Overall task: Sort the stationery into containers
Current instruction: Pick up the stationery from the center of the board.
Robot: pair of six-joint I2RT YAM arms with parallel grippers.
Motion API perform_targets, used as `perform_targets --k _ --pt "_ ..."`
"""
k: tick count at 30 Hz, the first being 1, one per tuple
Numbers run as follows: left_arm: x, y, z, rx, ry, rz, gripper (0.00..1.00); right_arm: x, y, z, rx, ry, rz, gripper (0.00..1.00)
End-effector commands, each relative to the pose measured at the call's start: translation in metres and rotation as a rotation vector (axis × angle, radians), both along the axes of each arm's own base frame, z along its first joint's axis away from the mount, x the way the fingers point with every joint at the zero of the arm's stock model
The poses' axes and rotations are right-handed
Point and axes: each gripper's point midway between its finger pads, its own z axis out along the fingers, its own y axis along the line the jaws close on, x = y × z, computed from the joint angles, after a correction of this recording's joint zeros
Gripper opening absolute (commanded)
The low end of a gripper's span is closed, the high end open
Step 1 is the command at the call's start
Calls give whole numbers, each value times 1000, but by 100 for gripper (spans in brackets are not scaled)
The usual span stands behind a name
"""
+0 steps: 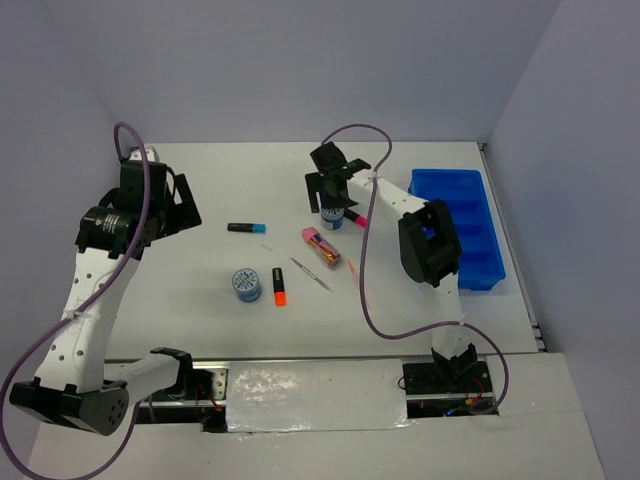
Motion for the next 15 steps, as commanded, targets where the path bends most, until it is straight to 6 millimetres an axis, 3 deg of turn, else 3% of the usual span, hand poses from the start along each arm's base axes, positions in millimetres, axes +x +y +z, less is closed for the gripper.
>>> perform_targets --k 1,3,4,5,6,8,11,12,13,15 --pt "2 5 3 37 -15 -5 99 0 4 -3 -1 17 4 82" --pt "2 5 4 41 -19 -6 99 -1 5 -5 3 19 10 74" --pt "2 5 4 42 -18 -5 99 -2 6 -2 12 16 18 55" --pt "2 6 4 43 -19 -4 99 -1 8 2 25 10 29 44" --pt "2 5 5 43 -22 -7 99 1 16 17 67 -8 52 2" --pt "1 6 6 49 -26 -4 99 3 27 44 131 -48 79 0" --pt "2 7 9 48 -37 -1 99 10 46 131 308 -180 140 0" --pt "3 7 9 47 -40 0 99 13 46 178 367 -256 144 0" --pt "3 7 10 46 -45 0 99 14 42 201 400 -288 143 0" --pt "4 5 11 35 -48 -5 99 25 4 244 426 -367 60 0"
